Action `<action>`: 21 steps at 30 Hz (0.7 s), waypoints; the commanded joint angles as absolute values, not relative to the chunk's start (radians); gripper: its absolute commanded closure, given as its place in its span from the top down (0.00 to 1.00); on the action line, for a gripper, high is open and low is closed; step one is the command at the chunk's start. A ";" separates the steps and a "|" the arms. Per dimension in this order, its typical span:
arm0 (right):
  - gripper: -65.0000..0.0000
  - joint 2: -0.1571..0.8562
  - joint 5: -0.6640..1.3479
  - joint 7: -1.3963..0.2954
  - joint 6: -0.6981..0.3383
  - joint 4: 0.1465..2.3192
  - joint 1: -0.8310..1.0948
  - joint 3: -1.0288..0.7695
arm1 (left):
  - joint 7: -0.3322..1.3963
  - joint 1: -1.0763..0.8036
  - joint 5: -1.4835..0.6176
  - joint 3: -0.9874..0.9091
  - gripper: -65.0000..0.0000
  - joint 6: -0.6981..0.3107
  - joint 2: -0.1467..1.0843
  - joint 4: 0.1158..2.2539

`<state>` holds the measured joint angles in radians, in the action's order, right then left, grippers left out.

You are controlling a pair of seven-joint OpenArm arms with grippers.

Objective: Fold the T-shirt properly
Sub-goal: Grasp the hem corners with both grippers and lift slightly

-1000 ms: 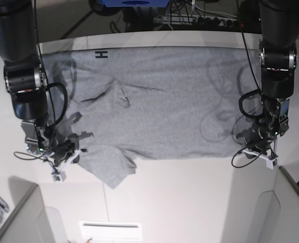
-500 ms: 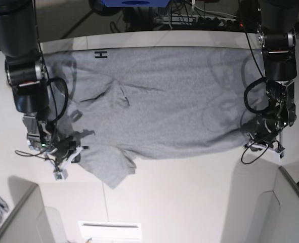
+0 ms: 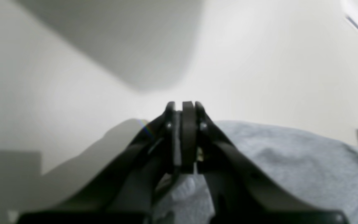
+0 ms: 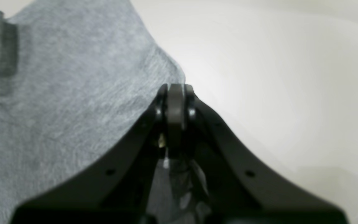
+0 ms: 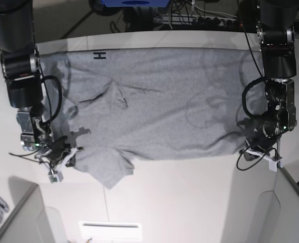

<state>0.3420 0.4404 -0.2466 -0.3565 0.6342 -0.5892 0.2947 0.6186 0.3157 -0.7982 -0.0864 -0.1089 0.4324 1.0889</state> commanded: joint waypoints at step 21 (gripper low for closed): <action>0.00 0.381 0.443 -0.219 -0.358 0.650 -0.590 0.289 | 0.610 0.170 -0.812 -0.231 0.00 -0.044 0.449 1.363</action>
<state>0.3660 0.4377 -0.2386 -0.3580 0.6338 -0.5617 0.2947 0.6357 0.1452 -0.8040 -0.2260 -0.0334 0.4282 1.3411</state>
